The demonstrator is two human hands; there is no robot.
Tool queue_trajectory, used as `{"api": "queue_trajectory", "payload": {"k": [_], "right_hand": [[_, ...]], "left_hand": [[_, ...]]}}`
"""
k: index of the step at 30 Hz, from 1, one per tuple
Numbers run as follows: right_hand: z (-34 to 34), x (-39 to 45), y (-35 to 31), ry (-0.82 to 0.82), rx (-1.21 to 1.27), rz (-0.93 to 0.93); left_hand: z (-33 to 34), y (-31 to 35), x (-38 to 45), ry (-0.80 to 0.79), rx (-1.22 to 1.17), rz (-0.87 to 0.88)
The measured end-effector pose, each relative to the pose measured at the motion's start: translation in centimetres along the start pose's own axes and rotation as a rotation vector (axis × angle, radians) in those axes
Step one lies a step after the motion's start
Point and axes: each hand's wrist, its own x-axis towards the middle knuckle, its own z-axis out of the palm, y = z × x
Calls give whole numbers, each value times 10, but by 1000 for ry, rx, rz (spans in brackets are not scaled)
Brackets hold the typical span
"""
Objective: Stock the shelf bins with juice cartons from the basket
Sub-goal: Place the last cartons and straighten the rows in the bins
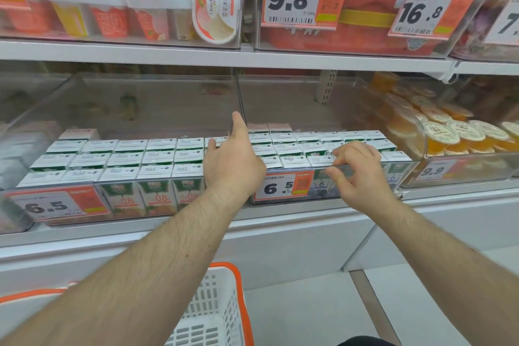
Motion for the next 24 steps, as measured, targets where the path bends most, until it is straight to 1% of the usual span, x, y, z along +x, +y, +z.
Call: {"api": "queue_trajectory", "payload": {"k": [8, 17, 22, 24], "right_hand": [[-3, -7, -5, 20, 33, 7], [-8, -3, -16, 5, 140, 149], [-9, 3, -19, -2, 192, 271], [-12, 7, -26, -62, 176, 336]], "left_hand": [[-2, -1, -2, -46, -2, 3], [-2, -7, -1, -131, 1, 32], [-6, -8, 6, -161, 152, 106], [-14, -11, 4, -206, 214, 147]]}}
